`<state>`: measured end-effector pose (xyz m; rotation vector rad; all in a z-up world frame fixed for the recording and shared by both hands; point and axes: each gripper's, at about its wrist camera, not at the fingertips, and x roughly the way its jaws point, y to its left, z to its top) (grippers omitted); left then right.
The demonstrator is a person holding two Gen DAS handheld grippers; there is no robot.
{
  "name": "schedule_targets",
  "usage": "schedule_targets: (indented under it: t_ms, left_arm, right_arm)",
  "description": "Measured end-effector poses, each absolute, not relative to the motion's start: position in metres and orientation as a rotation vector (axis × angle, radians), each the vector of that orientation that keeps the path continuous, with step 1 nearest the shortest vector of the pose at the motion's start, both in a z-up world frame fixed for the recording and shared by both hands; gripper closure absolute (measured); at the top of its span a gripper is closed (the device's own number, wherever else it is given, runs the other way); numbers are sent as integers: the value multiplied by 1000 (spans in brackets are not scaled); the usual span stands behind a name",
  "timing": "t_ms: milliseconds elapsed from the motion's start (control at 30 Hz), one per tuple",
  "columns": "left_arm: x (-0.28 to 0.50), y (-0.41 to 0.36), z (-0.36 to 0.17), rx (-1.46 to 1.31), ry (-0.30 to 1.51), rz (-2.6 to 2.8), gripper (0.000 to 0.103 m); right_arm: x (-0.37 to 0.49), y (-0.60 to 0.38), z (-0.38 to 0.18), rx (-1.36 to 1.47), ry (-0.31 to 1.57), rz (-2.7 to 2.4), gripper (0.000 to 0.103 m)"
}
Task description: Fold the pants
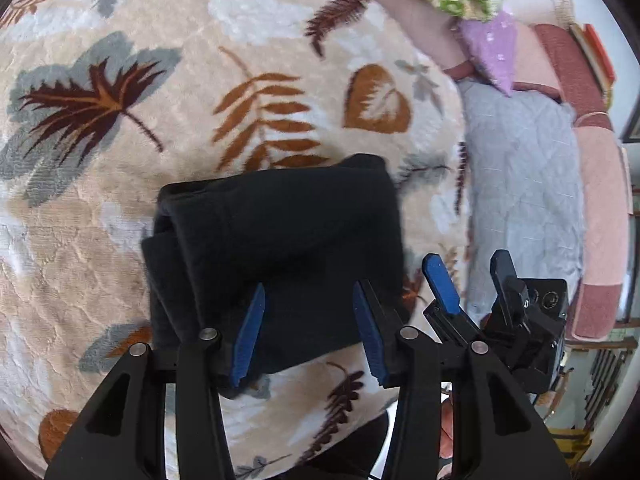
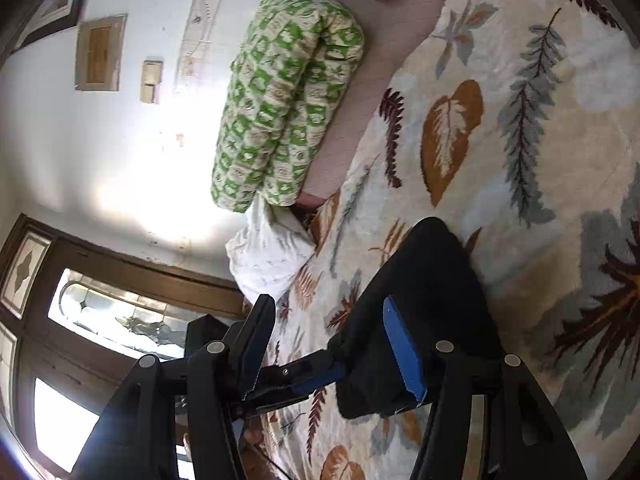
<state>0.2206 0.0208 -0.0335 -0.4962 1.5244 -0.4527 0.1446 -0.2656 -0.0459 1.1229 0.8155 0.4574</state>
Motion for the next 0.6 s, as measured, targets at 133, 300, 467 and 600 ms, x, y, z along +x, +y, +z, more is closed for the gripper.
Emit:
schedule_targets:
  t_ms: [133,300,467,600]
  left_arm:
    - [225,44,-59,-576,1538,-457,61]
    - [223,50,-81,-540,1501,-482,86]
    - [214,60,-73,-590,1469,-497,87]
    - [199,62,-63,-561,1481,-510,87]
  right_arm:
    - [163,-239,-84,1075,900,452,46]
    - [165,-230,-134,940,1003,396,79]
    - [160,-246,-135,1005,1001,395,96]
    - [149,-238,-106,953,1005,474,65]
